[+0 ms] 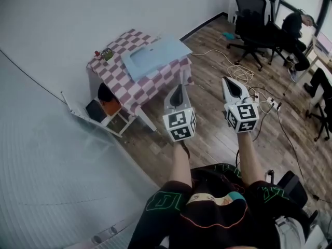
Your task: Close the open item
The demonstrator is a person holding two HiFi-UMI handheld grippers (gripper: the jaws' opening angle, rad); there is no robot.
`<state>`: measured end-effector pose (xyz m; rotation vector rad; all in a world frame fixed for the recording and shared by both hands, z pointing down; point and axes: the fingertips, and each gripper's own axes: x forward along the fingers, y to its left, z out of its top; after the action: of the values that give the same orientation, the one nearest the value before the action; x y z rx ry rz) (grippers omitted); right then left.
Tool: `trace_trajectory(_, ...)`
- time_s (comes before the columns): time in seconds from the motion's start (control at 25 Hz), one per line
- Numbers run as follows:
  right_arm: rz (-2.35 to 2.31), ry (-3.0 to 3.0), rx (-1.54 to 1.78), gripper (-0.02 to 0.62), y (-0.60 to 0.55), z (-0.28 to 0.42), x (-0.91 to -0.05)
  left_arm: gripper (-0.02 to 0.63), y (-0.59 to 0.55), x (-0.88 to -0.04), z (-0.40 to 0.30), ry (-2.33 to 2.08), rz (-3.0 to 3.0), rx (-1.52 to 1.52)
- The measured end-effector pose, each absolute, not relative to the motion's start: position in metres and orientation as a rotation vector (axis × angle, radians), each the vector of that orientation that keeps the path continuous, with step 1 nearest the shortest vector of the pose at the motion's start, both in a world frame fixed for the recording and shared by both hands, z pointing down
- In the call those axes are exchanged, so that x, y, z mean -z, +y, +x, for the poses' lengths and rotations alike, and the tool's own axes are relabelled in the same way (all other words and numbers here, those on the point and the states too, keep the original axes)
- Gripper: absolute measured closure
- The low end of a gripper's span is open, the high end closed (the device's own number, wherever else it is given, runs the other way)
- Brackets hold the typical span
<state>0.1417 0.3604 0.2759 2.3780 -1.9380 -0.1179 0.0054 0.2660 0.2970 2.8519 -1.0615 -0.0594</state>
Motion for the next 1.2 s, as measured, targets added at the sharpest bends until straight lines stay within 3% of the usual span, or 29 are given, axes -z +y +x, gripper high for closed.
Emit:
trace_trajectory(0.8, 2.292, -1.976, 0.033, 0.592, 0.321, 0.129, -0.309, 0.597, 0.212, -0.337, -0.004, -1.121, 2.762, 0.072)
trace_trajectory(1.2, 2.213, -2.084, -0.073, 0.592, 0.242, 0.141, -0.344, 0.597, 0.159, -0.367, 0.010, -1.170, 2.729, -0.023)
